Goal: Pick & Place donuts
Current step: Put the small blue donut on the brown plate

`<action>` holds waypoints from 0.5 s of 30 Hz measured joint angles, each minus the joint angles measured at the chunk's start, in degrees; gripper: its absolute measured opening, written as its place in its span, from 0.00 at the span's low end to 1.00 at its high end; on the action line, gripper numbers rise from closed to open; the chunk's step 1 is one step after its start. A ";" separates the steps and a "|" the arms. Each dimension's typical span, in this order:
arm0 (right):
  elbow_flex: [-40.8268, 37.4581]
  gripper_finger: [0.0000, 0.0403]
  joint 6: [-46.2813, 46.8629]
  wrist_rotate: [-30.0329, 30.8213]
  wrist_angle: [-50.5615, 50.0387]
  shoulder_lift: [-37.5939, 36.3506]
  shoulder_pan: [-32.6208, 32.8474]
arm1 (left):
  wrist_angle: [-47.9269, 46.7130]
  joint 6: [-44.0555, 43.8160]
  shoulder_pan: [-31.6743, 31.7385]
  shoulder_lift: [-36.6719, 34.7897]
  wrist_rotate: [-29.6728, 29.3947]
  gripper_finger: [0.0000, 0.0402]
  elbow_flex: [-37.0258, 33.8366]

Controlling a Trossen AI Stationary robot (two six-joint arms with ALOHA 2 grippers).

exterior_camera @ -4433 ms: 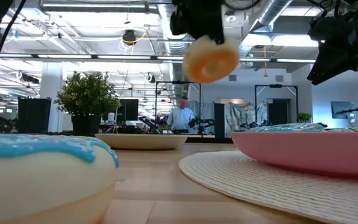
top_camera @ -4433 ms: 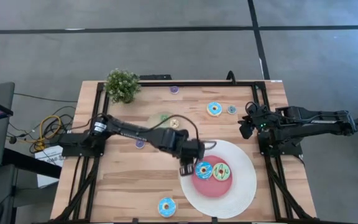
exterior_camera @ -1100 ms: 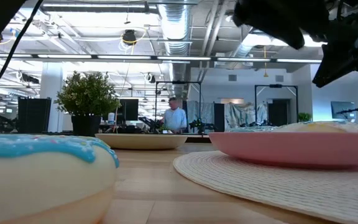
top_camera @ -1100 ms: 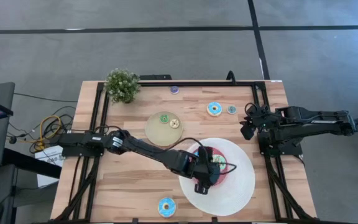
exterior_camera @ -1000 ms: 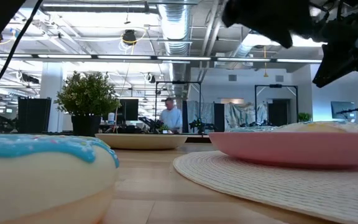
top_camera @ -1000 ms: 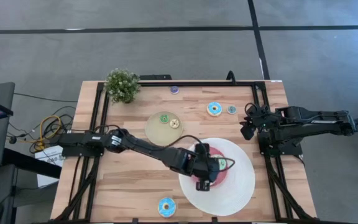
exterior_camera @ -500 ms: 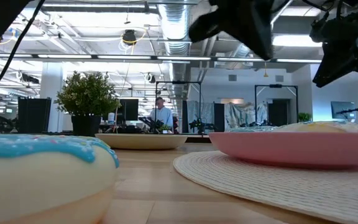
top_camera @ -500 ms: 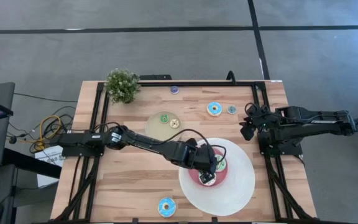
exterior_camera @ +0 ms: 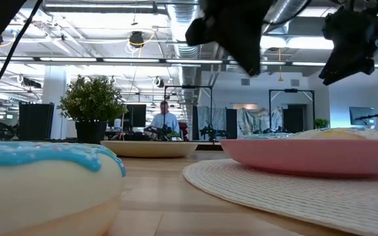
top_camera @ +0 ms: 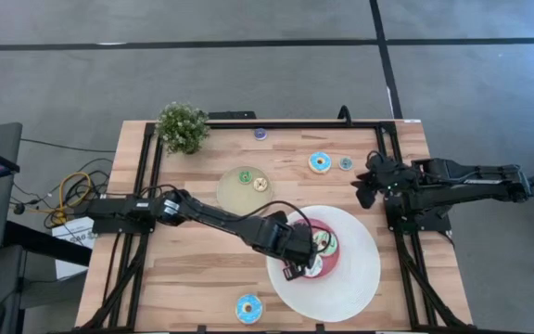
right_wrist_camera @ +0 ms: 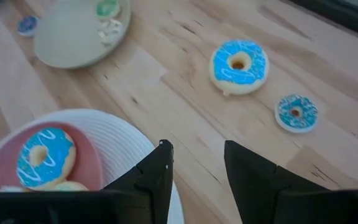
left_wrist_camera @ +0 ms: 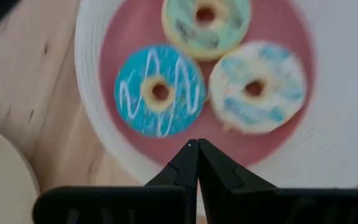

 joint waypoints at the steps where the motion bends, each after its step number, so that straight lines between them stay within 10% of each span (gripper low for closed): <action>1: 0.00 0.34 0.00 0.01 0.75 0.00 0.00 | -0.03 0.18 0.00 -0.26 0.31 0.00 -1.29; 15: 0.18 0.42 -1.04 5.14 11.98 12.81 -2.05 | 31.01 -4.39 0.67 -30.15 2.12 0.00 -51.62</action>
